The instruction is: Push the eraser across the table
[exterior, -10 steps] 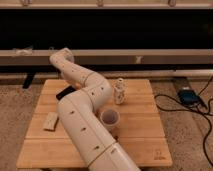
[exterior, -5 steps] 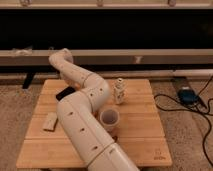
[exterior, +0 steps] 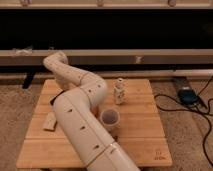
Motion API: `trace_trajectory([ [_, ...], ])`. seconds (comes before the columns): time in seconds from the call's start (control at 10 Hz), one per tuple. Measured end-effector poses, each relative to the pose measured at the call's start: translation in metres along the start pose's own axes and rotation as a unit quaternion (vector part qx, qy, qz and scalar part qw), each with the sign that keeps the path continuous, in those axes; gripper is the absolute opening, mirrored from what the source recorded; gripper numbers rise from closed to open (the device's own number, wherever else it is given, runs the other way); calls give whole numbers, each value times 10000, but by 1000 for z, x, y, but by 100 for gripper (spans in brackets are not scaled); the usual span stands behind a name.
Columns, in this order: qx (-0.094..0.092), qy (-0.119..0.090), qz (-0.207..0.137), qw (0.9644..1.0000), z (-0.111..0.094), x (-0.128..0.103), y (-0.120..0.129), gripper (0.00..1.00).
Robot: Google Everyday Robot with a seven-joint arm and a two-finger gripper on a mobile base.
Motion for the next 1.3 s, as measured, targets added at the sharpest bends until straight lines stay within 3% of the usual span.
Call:
trace_trajectory([
  [0.6,-330,293,-598,9972,-9,56,57,6],
  [1.1,-632,629,-1318,9873,-13,109,120,6],
  [1.3,-778,747,-1466,9833,-14,120,132,6],
])
